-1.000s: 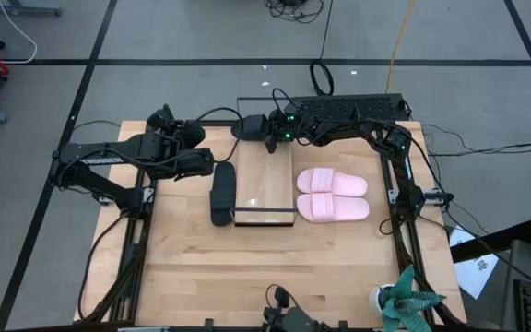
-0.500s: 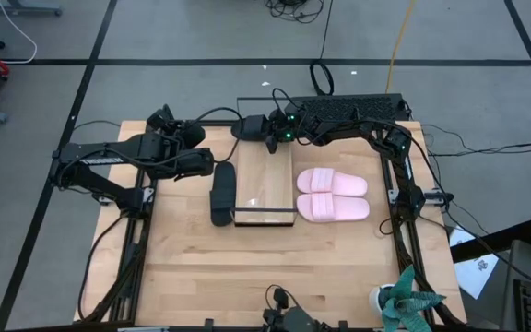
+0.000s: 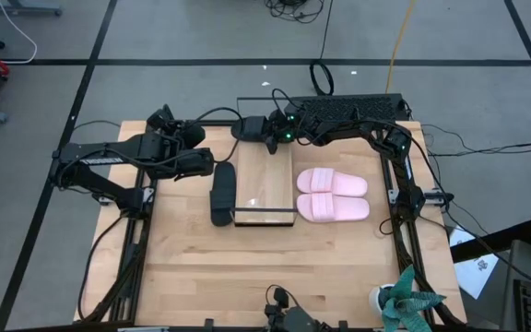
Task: Pick and place slides into the shelf
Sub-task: Put the left black slide on the shelf
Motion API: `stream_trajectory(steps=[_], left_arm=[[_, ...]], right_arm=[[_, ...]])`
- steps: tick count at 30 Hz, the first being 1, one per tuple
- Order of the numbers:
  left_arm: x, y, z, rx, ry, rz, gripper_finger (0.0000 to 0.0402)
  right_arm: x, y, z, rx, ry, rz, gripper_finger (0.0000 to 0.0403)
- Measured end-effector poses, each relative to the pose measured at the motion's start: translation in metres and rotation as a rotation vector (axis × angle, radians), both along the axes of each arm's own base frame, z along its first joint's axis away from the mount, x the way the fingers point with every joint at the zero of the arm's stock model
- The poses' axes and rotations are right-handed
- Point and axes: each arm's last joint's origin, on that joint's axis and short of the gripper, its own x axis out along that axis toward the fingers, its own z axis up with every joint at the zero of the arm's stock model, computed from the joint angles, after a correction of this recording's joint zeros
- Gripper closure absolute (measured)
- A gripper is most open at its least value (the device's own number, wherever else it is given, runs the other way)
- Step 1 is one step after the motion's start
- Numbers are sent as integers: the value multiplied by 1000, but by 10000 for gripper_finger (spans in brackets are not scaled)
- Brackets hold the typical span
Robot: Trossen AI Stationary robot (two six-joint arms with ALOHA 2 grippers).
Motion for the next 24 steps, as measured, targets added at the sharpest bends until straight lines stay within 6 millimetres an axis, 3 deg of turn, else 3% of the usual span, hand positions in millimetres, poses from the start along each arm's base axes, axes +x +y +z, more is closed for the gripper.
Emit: stream_trajectory(steps=[14,24], left_arm=[[0,0,0,0,0,0,371],[0,0,0,0,0,0,371]], right_arm=[[0,0,-1,-43,9,20,275],[-1,1,2,-43,5,19,245]])
